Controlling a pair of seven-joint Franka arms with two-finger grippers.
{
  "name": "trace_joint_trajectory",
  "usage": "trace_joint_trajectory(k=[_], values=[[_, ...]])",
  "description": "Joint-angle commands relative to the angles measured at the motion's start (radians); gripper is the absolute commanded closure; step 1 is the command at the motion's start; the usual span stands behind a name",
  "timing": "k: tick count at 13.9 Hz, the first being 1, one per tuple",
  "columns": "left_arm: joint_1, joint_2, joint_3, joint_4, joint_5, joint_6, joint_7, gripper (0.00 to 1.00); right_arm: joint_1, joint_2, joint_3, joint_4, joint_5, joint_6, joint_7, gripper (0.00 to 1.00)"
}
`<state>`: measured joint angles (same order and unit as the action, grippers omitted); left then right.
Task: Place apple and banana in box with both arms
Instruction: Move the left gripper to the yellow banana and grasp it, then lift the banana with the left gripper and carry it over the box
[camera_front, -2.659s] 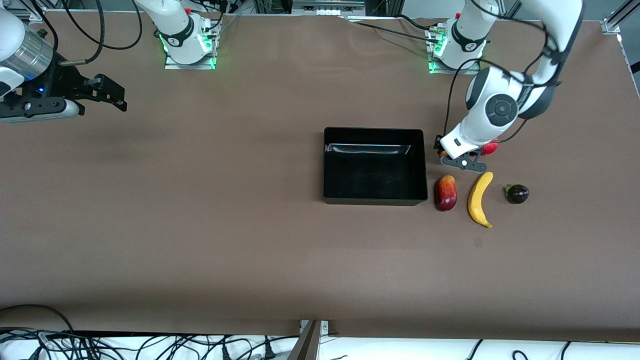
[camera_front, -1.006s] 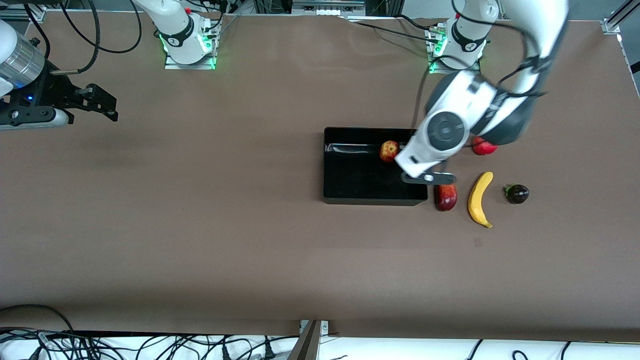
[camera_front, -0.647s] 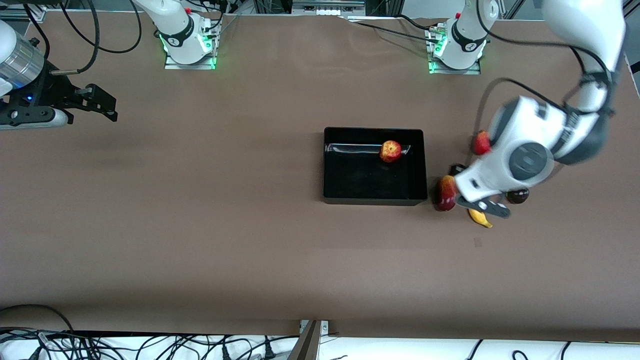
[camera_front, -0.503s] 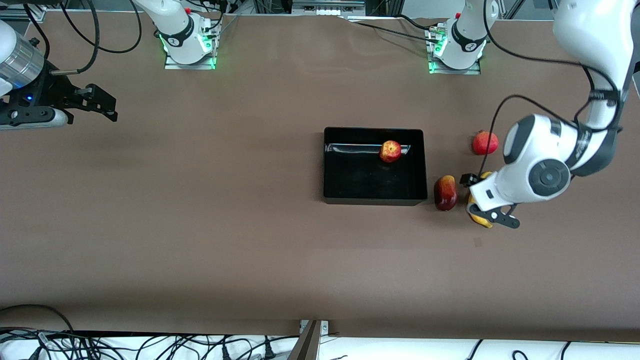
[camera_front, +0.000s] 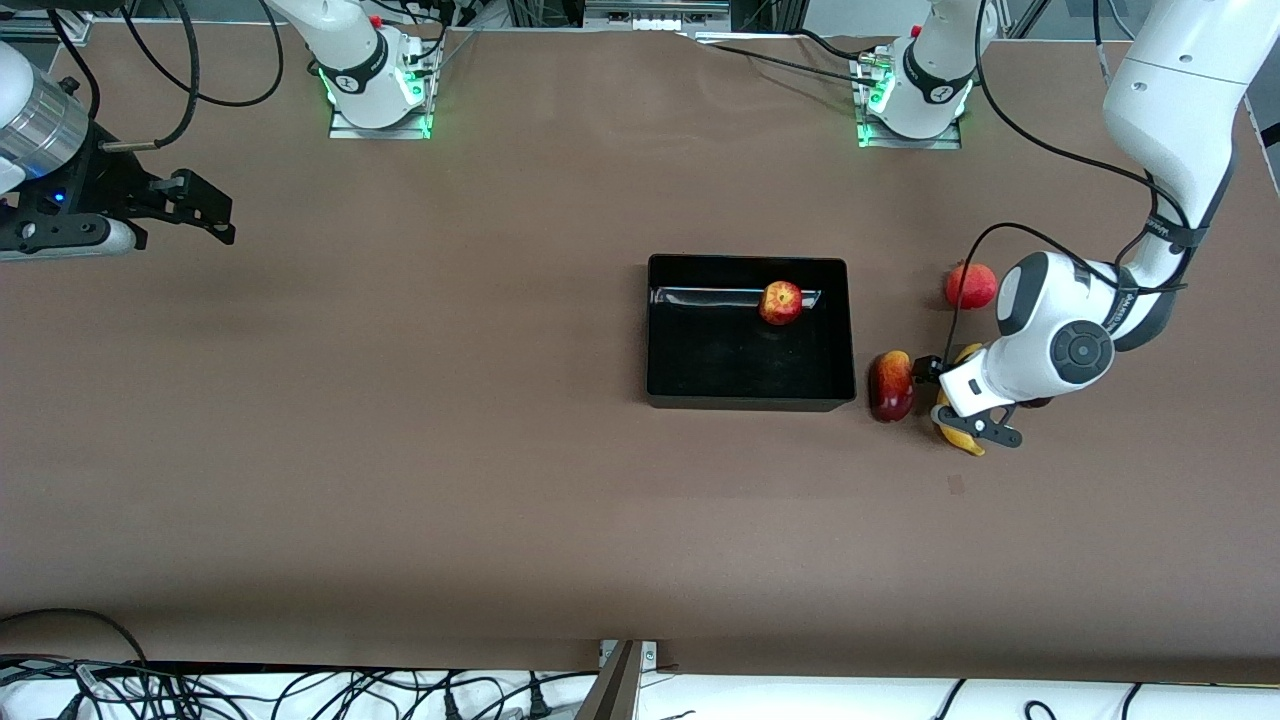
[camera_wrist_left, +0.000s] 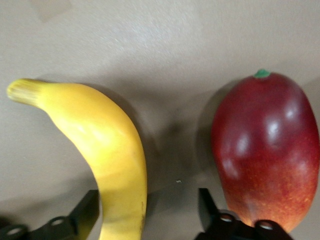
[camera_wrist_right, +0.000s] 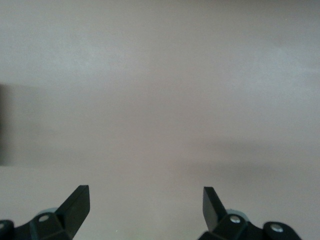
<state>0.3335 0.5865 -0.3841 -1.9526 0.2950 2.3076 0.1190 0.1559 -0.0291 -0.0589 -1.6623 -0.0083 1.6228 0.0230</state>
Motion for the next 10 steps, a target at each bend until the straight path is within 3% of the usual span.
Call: trace_joint_trajectory(k=[1,2,6,10], values=[[0.012,-0.004,-0.012,-0.005,0.059,0.000,0.007,0.94,-0.012,0.009,0.008,0.019,-0.004,-0.001,0.003,0.00],[0.013,-0.008,-0.012,-0.006,0.064,-0.004,0.008,1.00,-0.012,0.009,0.008,0.019,-0.004,-0.001,0.003,0.00],[0.001,-0.075,-0.028,0.056,0.064,-0.149,-0.001,1.00,-0.012,0.011,0.008,0.019,-0.004,-0.003,0.003,0.00],[-0.040,-0.094,-0.174,0.321,0.052,-0.546,-0.129,1.00,-0.012,0.011,0.008,0.019,-0.004,-0.001,0.003,0.00]])
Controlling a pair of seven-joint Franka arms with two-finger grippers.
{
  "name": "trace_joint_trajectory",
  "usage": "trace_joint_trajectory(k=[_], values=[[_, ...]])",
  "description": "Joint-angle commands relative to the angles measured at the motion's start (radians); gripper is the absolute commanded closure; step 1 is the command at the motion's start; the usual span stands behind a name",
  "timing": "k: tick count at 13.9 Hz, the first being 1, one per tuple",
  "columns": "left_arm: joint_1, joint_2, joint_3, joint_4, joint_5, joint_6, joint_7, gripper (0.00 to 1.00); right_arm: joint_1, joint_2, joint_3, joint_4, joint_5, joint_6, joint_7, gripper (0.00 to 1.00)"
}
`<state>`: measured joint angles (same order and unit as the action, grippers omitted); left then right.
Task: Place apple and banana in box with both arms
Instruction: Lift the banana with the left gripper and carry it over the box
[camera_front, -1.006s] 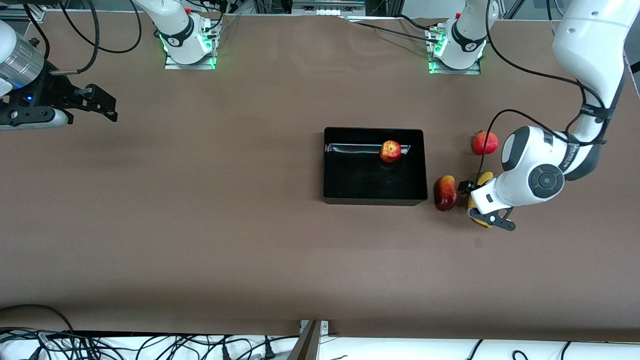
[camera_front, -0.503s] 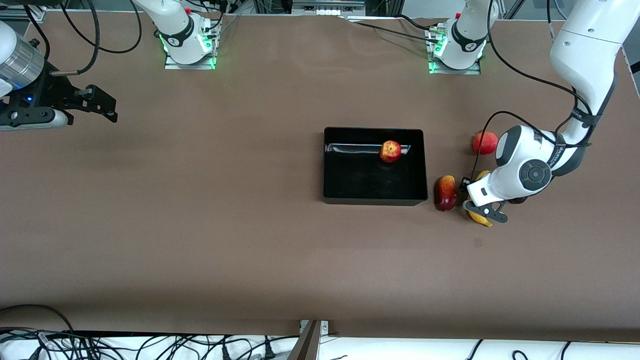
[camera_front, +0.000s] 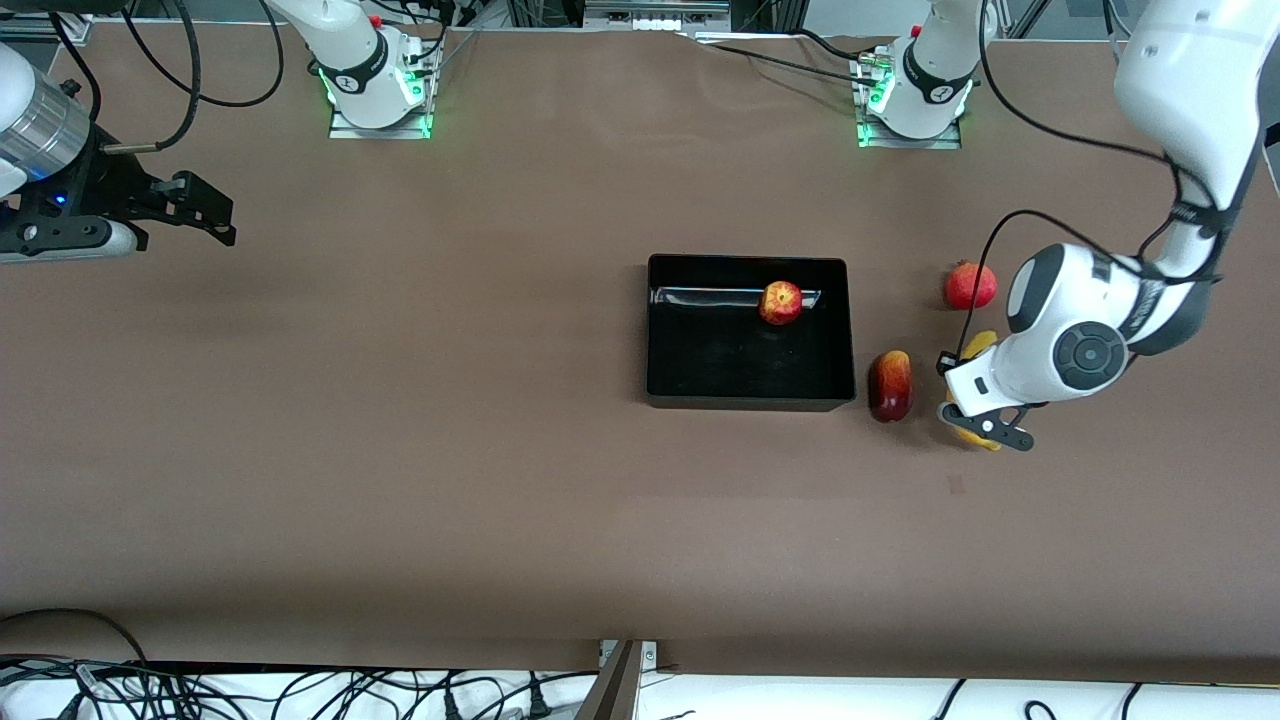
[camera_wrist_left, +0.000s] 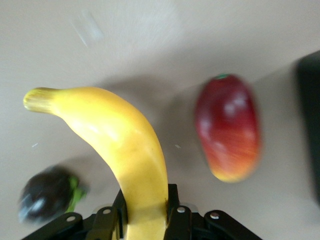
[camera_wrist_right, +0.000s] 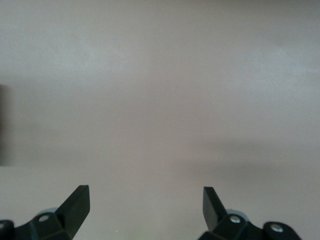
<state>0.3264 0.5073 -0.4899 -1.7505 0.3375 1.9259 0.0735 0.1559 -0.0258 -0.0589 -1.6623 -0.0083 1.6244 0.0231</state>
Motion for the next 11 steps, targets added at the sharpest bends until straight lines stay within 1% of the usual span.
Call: trace_joint_trajectory(k=[1,2,4,6,8,9,11], values=[[-0.061,-0.015,-0.100,0.152,0.006,-0.203,-0.168,1.00,-0.012,0.007,0.008,0.019,-0.004,-0.003,0.003,0.00],[-0.102,-0.016,-0.123,0.163,0.005,-0.214,-0.257,1.00,-0.012,0.007,0.008,0.019,-0.004,-0.003,0.003,0.00],[-0.180,-0.015,-0.168,0.172,-0.043,-0.214,-0.416,1.00,-0.012,0.007,0.008,0.019,-0.004,-0.003,0.003,0.00],[-0.269,0.008,-0.170,0.174,-0.096,-0.197,-0.504,1.00,-0.013,0.007,0.008,0.019,-0.004,-0.003,0.003,0.00],[-0.335,0.065,-0.170,0.158,-0.107,-0.101,-0.529,1.00,-0.013,0.007,0.008,0.019,-0.004,-0.003,0.003,0.00],[-0.372,0.086,-0.168,0.157,-0.104,-0.073,-0.559,1.00,-0.013,0.007,0.008,0.019,-0.004,-0.003,0.003,0.00],[-0.412,0.153,-0.167,0.158,-0.104,0.013,-0.603,1.00,-0.013,0.007,0.008,0.019,-0.004,-0.003,0.003,0.00]])
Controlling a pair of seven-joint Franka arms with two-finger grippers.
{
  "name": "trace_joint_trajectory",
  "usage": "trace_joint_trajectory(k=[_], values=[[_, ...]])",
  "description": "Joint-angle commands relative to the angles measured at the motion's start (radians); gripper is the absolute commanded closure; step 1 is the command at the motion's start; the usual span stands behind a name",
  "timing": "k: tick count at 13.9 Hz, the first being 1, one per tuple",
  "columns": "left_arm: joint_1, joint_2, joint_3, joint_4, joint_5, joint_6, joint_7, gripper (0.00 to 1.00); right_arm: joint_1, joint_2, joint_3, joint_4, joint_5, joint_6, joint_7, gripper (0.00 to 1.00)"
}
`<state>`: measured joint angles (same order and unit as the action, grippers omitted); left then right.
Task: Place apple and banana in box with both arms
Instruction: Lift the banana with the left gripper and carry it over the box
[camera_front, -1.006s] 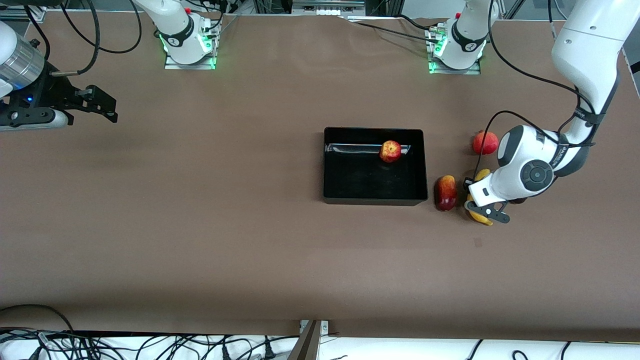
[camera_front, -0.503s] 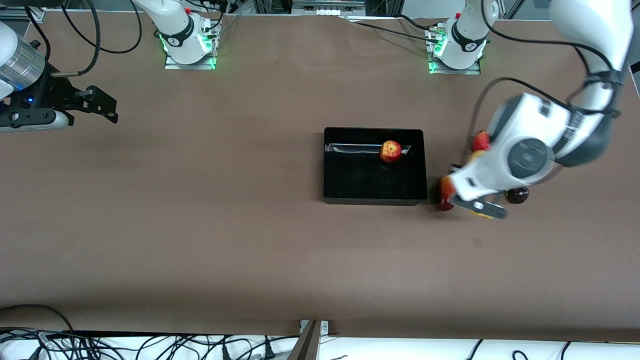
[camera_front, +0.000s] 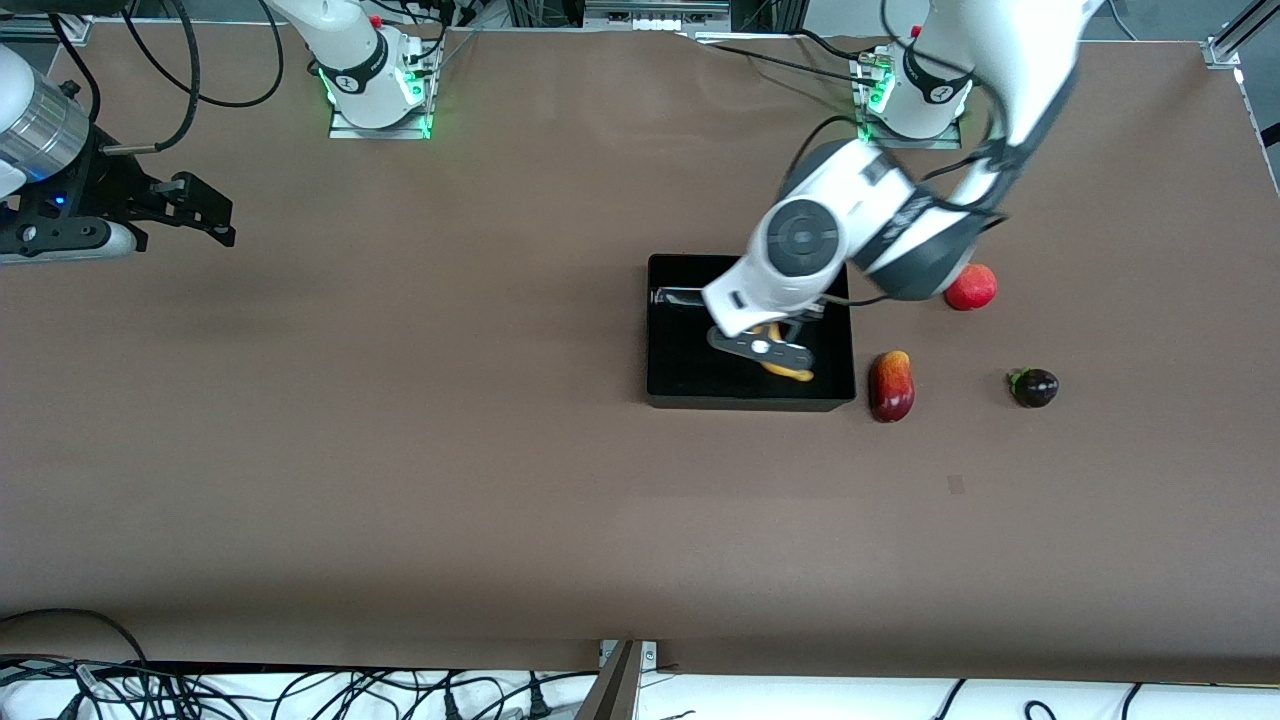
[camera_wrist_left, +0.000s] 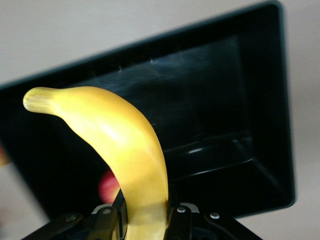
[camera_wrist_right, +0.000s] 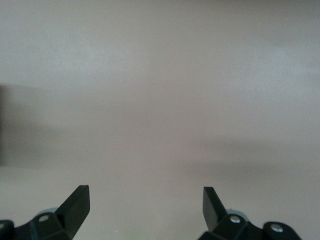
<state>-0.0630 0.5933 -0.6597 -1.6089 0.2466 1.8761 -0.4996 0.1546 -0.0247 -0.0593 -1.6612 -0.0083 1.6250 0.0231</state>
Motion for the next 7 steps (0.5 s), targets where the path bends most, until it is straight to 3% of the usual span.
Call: trace_joint_trajectory(k=[1,5,6,7], values=[[-0.040,0.098,0.003,0.015,-0.010,0.116,-0.054,1.00,-0.012,0.006,0.009,0.018,-0.004,-0.004,0.003,0.00],[-0.120,0.198,0.046,0.012,-0.001,0.240,-0.122,0.97,-0.012,0.006,0.009,0.018,-0.004,-0.004,0.003,0.00],[-0.120,0.206,0.049,0.007,-0.001,0.261,-0.123,0.91,-0.012,0.006,0.009,0.018,-0.004,-0.004,0.003,0.00],[-0.118,0.204,0.051,0.010,-0.001,0.261,-0.122,0.72,-0.012,0.006,0.009,0.018,-0.004,-0.004,0.003,0.00]])
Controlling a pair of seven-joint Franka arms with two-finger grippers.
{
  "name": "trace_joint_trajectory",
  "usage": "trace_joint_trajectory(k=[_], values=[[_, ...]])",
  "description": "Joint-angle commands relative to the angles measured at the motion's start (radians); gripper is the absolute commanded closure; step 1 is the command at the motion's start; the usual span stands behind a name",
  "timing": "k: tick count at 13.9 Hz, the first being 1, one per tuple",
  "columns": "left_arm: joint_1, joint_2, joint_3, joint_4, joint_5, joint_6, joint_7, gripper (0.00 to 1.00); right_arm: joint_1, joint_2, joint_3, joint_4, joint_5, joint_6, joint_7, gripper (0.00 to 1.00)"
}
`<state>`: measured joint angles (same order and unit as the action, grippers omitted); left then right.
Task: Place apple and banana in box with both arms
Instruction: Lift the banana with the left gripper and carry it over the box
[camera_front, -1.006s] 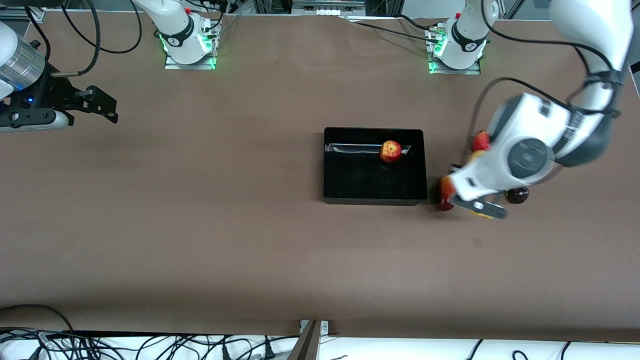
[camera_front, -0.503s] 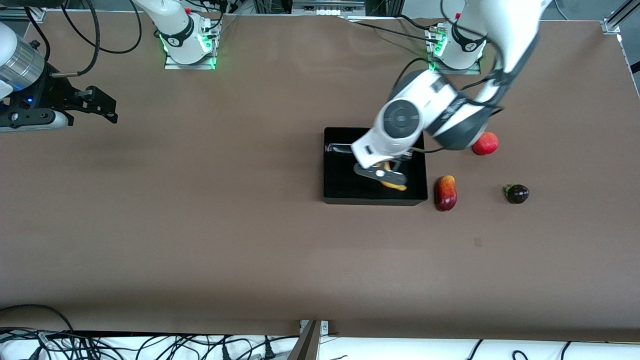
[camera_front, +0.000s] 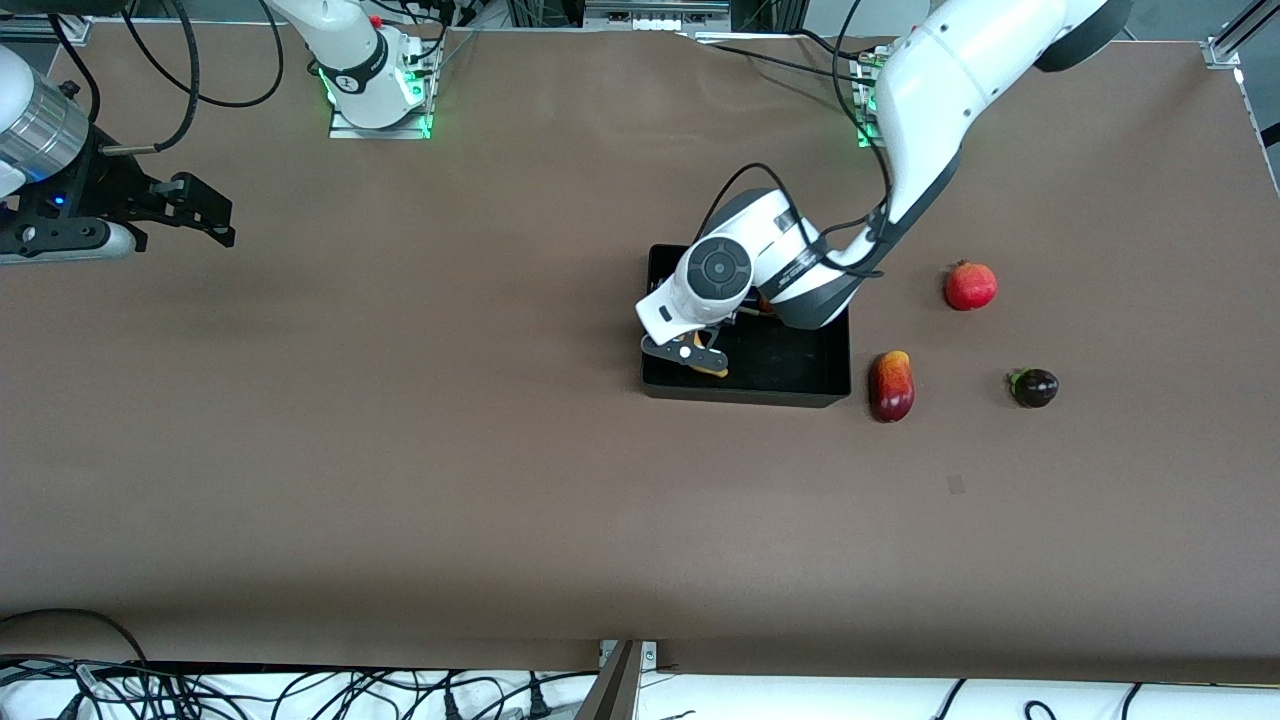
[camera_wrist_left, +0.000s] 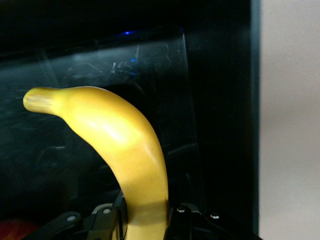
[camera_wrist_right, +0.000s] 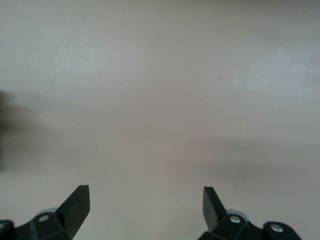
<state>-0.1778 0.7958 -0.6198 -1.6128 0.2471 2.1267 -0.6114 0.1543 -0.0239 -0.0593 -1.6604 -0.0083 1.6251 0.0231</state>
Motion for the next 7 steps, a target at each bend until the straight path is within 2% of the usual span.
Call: trace_joint_trajectory(k=[1,2,4,7], values=[[-0.002,0.002,0.015,0.019,-0.002,0.012,-0.010,0.19,-0.012,0.005,0.009,0.018,-0.004,-0.004,0.003,0.00],[0.004,-0.007,0.017,0.021,-0.002,0.009,-0.008,0.00,-0.012,0.005,0.009,0.016,-0.004,-0.004,0.003,0.00],[0.038,-0.068,0.015,0.024,-0.002,-0.028,-0.002,0.00,-0.012,0.005,0.007,0.018,-0.004,-0.004,0.003,0.00],[0.138,-0.228,0.014,0.054,0.000,-0.195,0.016,0.00,-0.012,0.005,0.009,0.018,-0.004,-0.004,0.003,0.00]])
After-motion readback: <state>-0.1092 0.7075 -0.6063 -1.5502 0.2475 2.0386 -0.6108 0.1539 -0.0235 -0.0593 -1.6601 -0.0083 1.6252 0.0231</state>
